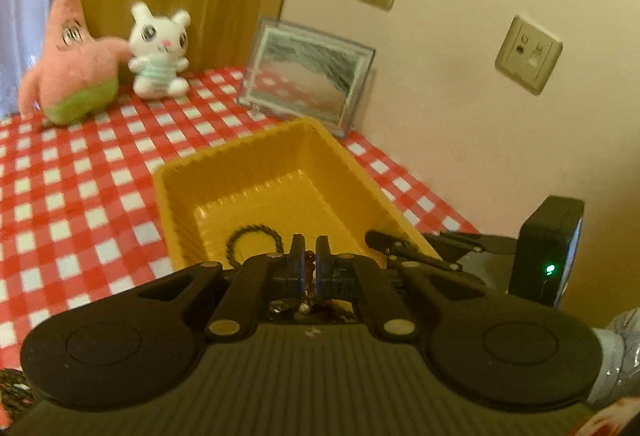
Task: Organize jewelry
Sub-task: 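Drop the held beads into the tray by opening the left tool, then grasp the long dark bead necklace from the table with the left tool, then lift the bead necklace into the tray and open the left tool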
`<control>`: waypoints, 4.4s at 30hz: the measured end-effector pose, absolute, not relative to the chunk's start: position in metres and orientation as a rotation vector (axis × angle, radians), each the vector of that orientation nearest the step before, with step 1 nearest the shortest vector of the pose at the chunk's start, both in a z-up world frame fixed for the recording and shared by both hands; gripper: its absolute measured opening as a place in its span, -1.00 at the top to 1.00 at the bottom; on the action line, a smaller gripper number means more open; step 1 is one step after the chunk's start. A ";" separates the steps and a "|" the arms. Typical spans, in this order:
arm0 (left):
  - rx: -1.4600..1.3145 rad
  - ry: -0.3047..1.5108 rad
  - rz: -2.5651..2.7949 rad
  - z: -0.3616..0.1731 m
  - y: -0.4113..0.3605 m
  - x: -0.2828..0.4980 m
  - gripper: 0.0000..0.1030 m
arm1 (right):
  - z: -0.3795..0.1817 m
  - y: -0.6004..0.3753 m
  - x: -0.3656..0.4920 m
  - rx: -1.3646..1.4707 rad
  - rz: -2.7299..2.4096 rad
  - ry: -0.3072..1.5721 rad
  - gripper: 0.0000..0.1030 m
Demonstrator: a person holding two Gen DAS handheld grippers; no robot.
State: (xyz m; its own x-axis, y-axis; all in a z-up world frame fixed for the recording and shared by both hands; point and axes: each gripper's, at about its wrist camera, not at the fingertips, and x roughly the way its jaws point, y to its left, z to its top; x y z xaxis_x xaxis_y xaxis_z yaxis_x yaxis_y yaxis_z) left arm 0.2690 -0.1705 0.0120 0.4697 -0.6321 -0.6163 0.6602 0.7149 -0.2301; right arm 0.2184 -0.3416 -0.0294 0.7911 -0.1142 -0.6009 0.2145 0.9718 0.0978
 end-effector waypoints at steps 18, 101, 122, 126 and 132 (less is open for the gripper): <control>0.026 0.808 -0.567 -0.007 -0.122 0.270 0.50 | -0.029 -0.341 0.218 0.164 -0.177 0.635 0.91; -0.021 0.344 -0.701 0.197 -0.124 0.263 0.88 | -0.032 -0.341 0.221 0.177 -0.162 0.624 0.90; -0.025 0.819 -0.686 0.022 -0.207 0.290 0.61 | -0.041 -0.345 0.221 0.180 -0.143 0.628 0.90; -0.037 0.806 -0.638 0.022 -0.202 0.289 0.22 | -0.050 -0.355 0.225 0.228 -0.132 0.650 0.90; 0.038 0.755 -0.502 0.029 -0.171 0.269 -0.29 | -0.062 -0.376 0.229 0.324 -0.093 0.692 0.90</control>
